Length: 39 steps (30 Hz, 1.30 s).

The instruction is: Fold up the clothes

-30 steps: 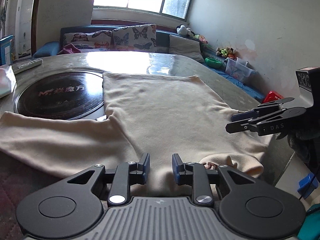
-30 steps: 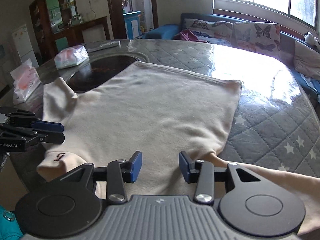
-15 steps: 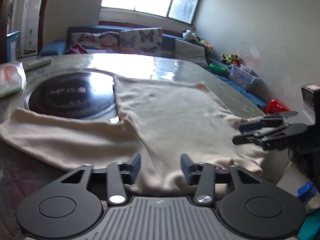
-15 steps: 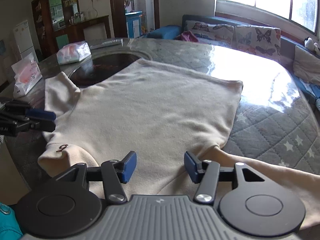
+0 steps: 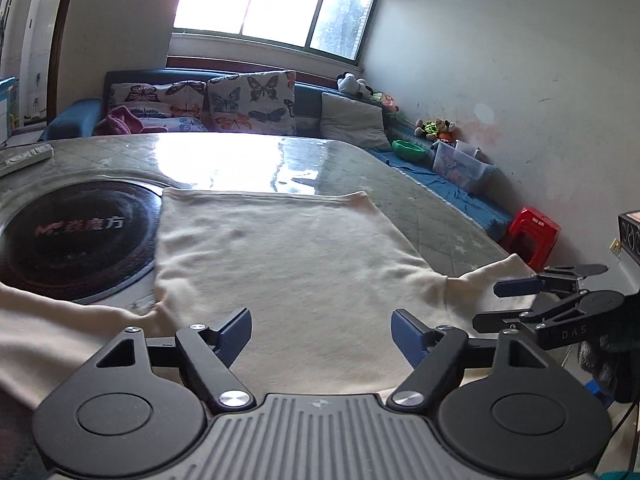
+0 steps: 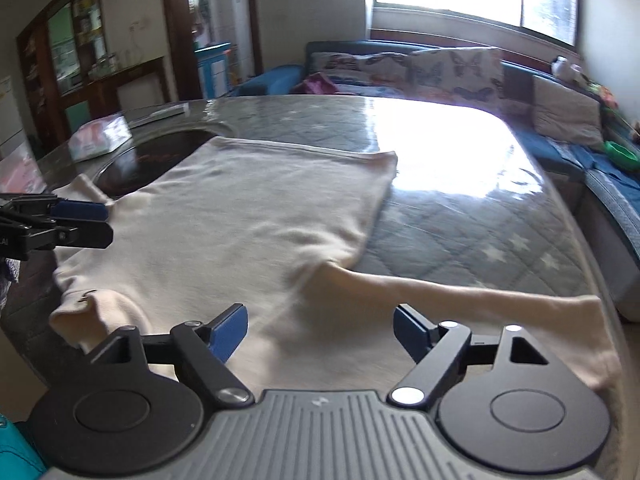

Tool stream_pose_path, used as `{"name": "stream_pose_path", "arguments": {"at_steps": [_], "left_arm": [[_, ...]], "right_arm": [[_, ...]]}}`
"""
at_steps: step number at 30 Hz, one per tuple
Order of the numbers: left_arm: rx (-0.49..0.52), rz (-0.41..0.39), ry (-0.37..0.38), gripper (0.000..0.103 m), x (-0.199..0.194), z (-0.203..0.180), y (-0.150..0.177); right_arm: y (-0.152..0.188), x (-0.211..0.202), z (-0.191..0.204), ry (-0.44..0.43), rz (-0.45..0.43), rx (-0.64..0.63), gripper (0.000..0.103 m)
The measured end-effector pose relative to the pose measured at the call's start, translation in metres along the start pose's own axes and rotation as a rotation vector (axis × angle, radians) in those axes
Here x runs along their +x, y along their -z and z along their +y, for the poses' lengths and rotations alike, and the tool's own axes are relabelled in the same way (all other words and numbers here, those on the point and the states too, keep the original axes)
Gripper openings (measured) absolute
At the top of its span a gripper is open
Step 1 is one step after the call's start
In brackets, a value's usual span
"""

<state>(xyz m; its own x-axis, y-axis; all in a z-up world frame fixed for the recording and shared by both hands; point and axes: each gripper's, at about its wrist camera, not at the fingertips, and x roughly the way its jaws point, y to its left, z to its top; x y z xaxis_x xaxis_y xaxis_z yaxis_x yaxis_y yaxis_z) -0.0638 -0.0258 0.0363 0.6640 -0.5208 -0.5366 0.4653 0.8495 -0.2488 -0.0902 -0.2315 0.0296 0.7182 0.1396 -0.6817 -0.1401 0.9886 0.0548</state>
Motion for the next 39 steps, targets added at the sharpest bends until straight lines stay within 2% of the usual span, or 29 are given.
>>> {"name": "stream_pose_path", "arguments": {"at_steps": [3,5,7,18,22,26,33,39], "left_arm": [[0.013,0.003,-0.002,0.087,0.007,-0.009,-0.003],[0.022,0.005,0.004,0.088,0.011,-0.014,-0.005],[0.032,0.008,0.011,0.089,0.016,-0.020,-0.007],[0.099,0.020,0.023,0.098,0.034,-0.047,-0.013],[0.104,0.030,0.020,0.099,0.038,-0.052,-0.013],[0.119,0.032,0.017,0.100,0.039,-0.057,-0.013],[0.146,0.042,0.015,0.101,0.042,-0.064,-0.014],[0.173,0.056,0.008,0.101,0.049,-0.070,-0.014]], "right_arm": [[0.004,-0.004,-0.014,0.033,-0.003,0.037,0.085],[0.008,-0.007,-0.025,0.066,-0.009,0.065,0.092],[0.011,-0.011,-0.035,0.096,-0.014,0.087,0.094],[0.035,-0.034,-0.105,0.289,-0.048,0.284,0.091],[0.041,-0.034,-0.121,0.319,-0.051,0.330,0.082],[0.045,-0.033,-0.134,0.341,-0.053,0.364,0.065],[0.047,-0.030,-0.138,0.377,-0.060,0.369,0.050],[0.049,-0.030,-0.141,0.414,-0.075,0.370,0.018]]}}
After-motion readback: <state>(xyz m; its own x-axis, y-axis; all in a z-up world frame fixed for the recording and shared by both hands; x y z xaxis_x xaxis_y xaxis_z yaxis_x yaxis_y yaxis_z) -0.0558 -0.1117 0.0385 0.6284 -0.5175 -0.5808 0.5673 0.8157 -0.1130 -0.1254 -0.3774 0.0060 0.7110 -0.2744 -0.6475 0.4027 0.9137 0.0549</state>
